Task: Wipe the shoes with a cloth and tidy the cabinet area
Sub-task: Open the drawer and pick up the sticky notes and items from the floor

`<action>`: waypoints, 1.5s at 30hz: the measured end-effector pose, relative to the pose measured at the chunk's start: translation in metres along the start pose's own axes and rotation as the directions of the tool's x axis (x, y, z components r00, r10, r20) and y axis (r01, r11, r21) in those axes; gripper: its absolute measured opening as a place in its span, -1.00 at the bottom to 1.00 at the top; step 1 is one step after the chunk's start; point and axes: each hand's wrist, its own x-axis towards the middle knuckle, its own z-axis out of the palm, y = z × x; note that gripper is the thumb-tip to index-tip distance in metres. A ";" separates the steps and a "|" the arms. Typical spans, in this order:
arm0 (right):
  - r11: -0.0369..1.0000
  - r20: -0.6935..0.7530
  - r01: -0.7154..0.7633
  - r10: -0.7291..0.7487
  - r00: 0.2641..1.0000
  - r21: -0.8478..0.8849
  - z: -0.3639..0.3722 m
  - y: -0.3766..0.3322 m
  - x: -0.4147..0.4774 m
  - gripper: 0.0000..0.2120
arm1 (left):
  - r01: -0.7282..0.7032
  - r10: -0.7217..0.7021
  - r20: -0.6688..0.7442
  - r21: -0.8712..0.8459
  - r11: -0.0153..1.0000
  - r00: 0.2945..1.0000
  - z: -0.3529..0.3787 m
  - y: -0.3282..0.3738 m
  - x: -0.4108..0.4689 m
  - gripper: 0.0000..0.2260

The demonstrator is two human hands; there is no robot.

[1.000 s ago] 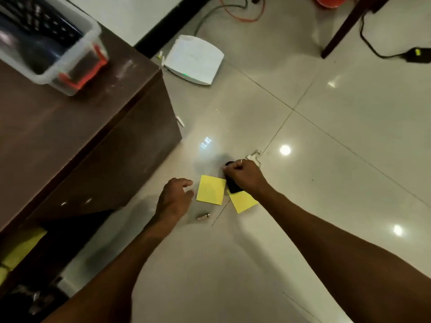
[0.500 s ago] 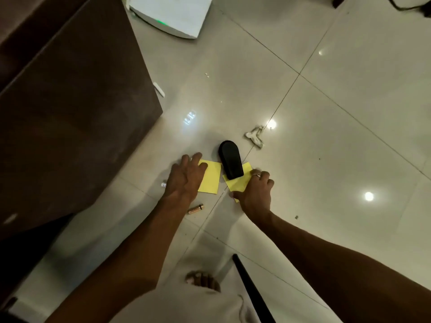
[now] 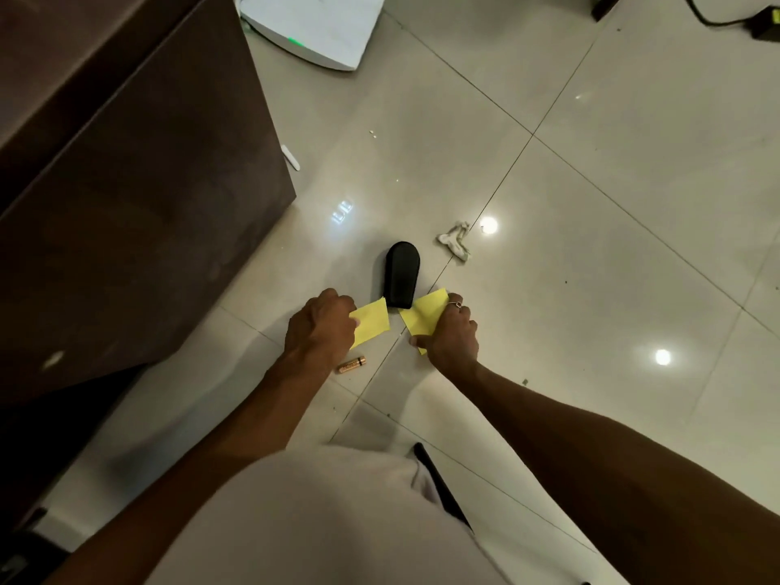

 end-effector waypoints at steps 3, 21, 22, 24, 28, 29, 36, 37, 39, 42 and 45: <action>0.999 0.051 -0.022 0.020 0.999 0.045 -0.008 0.001 0.001 -0.04 | 0.060 -0.056 0.038 -0.100 0.993 0.998 -0.012 -0.001 -0.020 -0.77; 0.782 0.246 0.164 -0.377 0.893 0.602 -0.147 -0.085 -0.101 -0.79 | 0.229 -0.355 -0.013 -0.741 0.631 0.935 -0.134 0.007 -0.148 -0.72; 0.762 0.237 0.168 -0.390 0.890 0.625 -0.153 -0.094 -0.109 -0.80 | 0.213 -0.363 -0.023 -0.775 0.595 0.931 -0.140 0.010 -0.155 -0.74; 0.733 0.245 0.161 -0.413 0.877 0.660 -0.167 -0.111 -0.128 -0.77 | 0.166 -0.390 -0.053 -0.846 0.507 0.919 -0.152 0.017 -0.177 -0.82; 0.677 0.274 0.168 -0.495 0.825 0.717 -0.194 -0.147 -0.166 -0.75 | 0.068 -0.439 -0.096 -0.936 0.345 0.893 -0.177 0.020 -0.216 -0.87; 0.668 0.270 0.183 -0.514 0.814 0.722 -0.200 -0.153 -0.173 -0.74 | 0.044 -0.451 -0.107 -0.949 0.313 0.886 -0.183 0.020 -0.225 -0.87; 0.654 0.271 0.375 -0.669 0.692 0.657 -0.232 -0.193 -0.235 -0.77 | -0.127 -0.449 -0.241 -0.955 0.269 0.861 -0.232 0.035 -0.290 -0.84; 0.656 0.275 0.411 -0.686 0.673 0.633 -0.234 -0.198 -0.242 -0.76 | -0.147 -0.447 -0.261 -0.951 0.273 0.856 -0.237 0.037 -0.297 -0.84; 0.657 0.281 0.480 -0.716 0.639 0.582 -0.238 -0.209 -0.260 -0.72 | -0.189 -0.447 -0.305 -0.940 0.284 0.841 -0.246 0.038 -0.313 -0.87; 0.640 0.292 0.583 -0.759 0.582 0.501 -0.241 -0.226 -0.290 -0.70 | -0.242 -0.441 -0.348 -0.929 0.280 0.827 -0.255 0.036 -0.340 -0.88; 0.622 0.325 0.651 -0.782 0.531 0.434 -0.237 -0.239 -0.324 -0.73 | -0.270 -0.477 -0.359 -0.931 0.246 0.803 -0.255 0.027 -0.364 -0.86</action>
